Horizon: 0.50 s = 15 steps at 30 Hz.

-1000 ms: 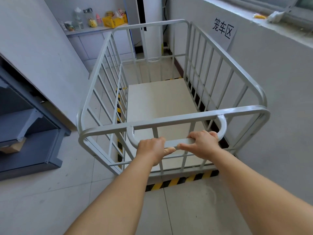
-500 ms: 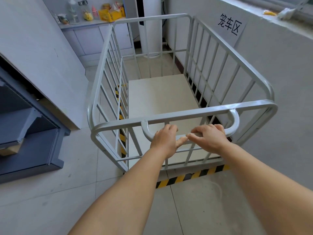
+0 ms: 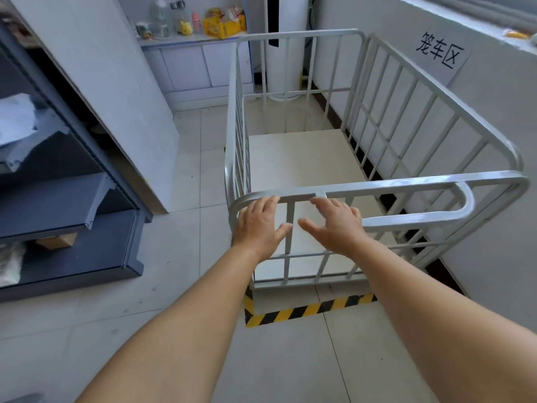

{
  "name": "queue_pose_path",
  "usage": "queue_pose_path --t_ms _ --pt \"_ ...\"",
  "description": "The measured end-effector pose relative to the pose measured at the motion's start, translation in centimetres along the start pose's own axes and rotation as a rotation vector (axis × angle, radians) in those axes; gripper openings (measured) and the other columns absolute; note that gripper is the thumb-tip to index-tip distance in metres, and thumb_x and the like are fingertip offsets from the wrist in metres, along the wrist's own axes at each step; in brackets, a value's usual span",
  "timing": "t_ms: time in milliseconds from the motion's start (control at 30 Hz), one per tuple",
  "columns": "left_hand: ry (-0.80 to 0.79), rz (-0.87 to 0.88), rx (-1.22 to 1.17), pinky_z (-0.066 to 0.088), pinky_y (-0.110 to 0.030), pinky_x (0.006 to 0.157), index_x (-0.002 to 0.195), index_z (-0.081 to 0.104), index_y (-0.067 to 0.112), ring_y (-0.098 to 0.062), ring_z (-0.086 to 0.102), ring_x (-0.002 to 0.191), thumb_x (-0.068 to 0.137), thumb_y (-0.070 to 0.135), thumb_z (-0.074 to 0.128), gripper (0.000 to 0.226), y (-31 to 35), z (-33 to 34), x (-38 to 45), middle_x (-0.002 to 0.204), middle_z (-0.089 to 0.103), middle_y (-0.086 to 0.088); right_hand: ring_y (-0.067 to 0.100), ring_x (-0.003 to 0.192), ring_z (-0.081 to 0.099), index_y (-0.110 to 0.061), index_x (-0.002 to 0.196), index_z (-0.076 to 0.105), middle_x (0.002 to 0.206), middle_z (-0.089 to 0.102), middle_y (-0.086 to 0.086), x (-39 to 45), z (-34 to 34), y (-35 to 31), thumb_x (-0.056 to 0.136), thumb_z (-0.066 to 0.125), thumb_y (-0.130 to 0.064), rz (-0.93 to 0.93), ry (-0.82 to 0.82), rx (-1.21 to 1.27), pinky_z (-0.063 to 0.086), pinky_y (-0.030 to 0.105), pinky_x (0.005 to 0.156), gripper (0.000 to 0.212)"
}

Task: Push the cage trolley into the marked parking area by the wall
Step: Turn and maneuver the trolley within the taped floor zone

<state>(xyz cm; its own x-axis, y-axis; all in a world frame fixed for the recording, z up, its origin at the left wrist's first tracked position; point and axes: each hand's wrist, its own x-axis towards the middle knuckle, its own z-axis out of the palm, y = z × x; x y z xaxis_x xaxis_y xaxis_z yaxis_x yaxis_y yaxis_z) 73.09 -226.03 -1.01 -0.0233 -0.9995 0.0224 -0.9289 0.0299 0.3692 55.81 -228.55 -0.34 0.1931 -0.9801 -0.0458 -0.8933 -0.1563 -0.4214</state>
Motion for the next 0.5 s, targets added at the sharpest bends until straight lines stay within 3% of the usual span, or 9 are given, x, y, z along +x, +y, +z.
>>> queue_pose_path --t_ms 200,500 --pt "-0.004 -0.073 -0.044 0.027 -0.04 0.113 0.15 0.023 0.022 -0.022 0.028 0.14 0.094 0.041 0.051 0.065 -6.0 -2.4 -1.1 0.153 0.03 0.0 0.023 0.136 0.037 -0.024 0.143 0.036 0.145 0.045 0.001 1.7 1.9 -6.1 0.089 0.051 -0.057 -0.047 -0.041 -0.057 0.02 0.045 0.114 0.065" --pt "-0.087 -0.12 -0.092 0.031 -0.041 0.109 0.151 0.016 0.024 -0.024 0.029 0.139 0.096 0.034 0.052 0.067 -9.9 -4.1 3.3 0.155 0.024 -0.001 0.023 0.136 0.037 -0.023 0.145 0.033 0.147 0.043 0.002 8.5 5.6 -10.0 0.089 0.048 -0.06 -0.08 -0.106 -0.11 0.021 0.043 0.113 0.069"
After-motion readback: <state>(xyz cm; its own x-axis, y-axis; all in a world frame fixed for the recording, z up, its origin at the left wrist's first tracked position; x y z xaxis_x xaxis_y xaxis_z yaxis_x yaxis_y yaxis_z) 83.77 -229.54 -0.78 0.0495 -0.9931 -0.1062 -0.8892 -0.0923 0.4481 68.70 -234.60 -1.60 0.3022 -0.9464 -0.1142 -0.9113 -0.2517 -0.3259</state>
